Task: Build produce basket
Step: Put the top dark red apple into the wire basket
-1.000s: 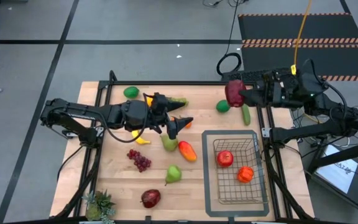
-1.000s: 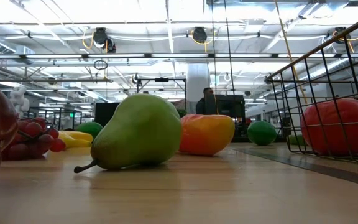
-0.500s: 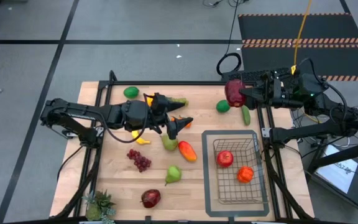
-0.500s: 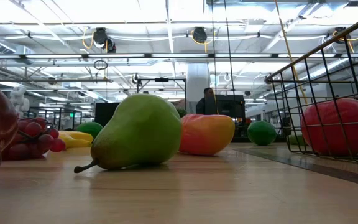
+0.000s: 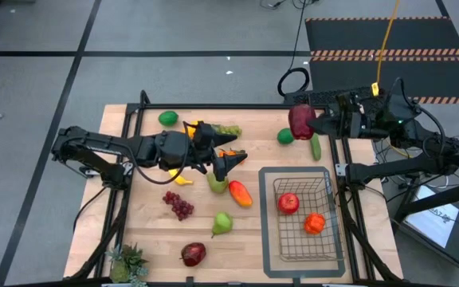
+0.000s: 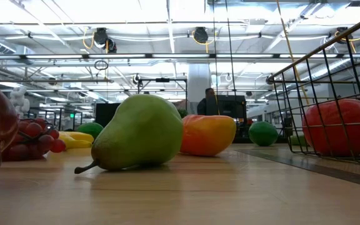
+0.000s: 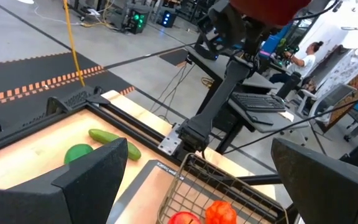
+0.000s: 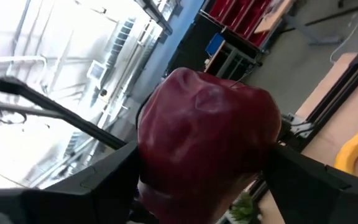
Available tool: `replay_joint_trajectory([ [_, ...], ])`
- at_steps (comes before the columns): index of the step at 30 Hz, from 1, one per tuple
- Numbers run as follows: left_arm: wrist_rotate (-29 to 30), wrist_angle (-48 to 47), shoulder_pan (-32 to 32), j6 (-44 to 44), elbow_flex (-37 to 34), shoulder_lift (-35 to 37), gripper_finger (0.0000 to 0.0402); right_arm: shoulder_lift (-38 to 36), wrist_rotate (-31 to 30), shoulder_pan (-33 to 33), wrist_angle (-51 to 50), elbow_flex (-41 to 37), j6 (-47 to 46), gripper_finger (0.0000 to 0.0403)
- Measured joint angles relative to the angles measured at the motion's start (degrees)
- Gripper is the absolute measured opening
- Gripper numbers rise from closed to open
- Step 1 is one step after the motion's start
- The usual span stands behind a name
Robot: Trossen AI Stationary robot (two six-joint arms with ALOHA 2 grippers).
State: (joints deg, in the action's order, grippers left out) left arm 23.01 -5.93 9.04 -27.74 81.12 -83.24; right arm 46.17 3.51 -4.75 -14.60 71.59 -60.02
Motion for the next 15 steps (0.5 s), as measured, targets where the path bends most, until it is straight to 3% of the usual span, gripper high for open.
replay_joint_trajectory([
  [15,-0.46,0.0,0.0,-0.62,-0.02,0.0,0.0397,0.0,-0.17,0.0,0.03,-0.01,25.16,0.0302],
])
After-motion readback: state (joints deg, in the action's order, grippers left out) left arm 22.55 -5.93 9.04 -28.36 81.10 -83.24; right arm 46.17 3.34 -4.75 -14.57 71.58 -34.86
